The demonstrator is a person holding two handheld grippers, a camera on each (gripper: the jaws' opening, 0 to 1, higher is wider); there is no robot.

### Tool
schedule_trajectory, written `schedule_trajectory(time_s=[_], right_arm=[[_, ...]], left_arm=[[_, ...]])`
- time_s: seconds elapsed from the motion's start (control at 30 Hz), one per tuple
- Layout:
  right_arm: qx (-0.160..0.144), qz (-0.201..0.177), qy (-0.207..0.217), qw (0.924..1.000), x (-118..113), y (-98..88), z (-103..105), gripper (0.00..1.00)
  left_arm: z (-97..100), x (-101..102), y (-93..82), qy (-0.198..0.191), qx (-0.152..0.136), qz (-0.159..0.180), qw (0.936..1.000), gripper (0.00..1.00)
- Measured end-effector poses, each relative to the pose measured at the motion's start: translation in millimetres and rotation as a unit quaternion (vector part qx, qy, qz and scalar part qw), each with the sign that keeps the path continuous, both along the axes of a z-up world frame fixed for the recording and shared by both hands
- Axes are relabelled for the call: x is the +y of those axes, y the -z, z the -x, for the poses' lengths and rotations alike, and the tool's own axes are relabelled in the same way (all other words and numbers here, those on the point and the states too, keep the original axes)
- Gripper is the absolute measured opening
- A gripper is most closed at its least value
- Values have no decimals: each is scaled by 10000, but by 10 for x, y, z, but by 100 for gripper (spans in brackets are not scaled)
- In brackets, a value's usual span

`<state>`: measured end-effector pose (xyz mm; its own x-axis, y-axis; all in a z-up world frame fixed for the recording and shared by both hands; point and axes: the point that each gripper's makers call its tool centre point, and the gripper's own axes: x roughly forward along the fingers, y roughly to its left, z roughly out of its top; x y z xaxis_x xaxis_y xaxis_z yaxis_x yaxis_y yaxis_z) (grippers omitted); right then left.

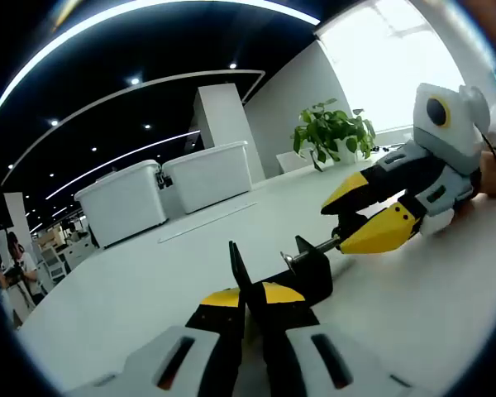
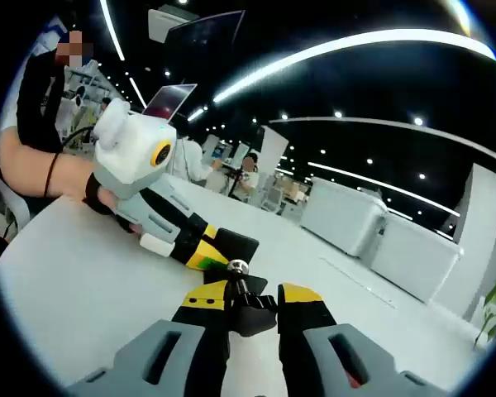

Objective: Clamp the fixed fixture on the desktop, loosen the retaining clip, secure it to the edge of the desk, and tighten the retaining clip.

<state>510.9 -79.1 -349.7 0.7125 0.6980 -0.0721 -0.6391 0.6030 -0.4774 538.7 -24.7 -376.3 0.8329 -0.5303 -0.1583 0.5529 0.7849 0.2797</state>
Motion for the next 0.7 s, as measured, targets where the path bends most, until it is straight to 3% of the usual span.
schedule_trajectory(time_s=[0.17,0.23,0.3,0.4,0.47,0.5,0.53,0.63,0.7], right_arm=[[144,-151,148,9997,-20,-17,-48,21],[619,-819,243,9944,-72,-67,-76,24],[1053,-1444,309,9834,-173,-139,-147,32],[1920,-2341,583,9513,-365,-156,-244,32],[2481,-2729,450,9284,-384,-131,-244,28],[2629,-2839,347,9215,-372,-133,-226,28],[2697,-2864,282,9189,-357,-132,-197,27],[2718,-2729,125,9228,-280,-119,-143,28],[2674,-2308,78,9355,-202,-29,-75,30]], left_arm=[[1,2,1,-5,0,-1,10000,7],[1,1,2,-4,6,3,10000,7],[2,0,2,-3,5,3,10000,7],[3,-1,2,-1,7,5,10000,7],[5,-1,2,-1,5,4,10000,7],[4,-1,2,-1,6,5,10000,7],[5,-1,2,-1,6,5,10000,7],[6,0,2,-1,8,6,10000,7],[6,0,2,-1,9,7,10000,7]])
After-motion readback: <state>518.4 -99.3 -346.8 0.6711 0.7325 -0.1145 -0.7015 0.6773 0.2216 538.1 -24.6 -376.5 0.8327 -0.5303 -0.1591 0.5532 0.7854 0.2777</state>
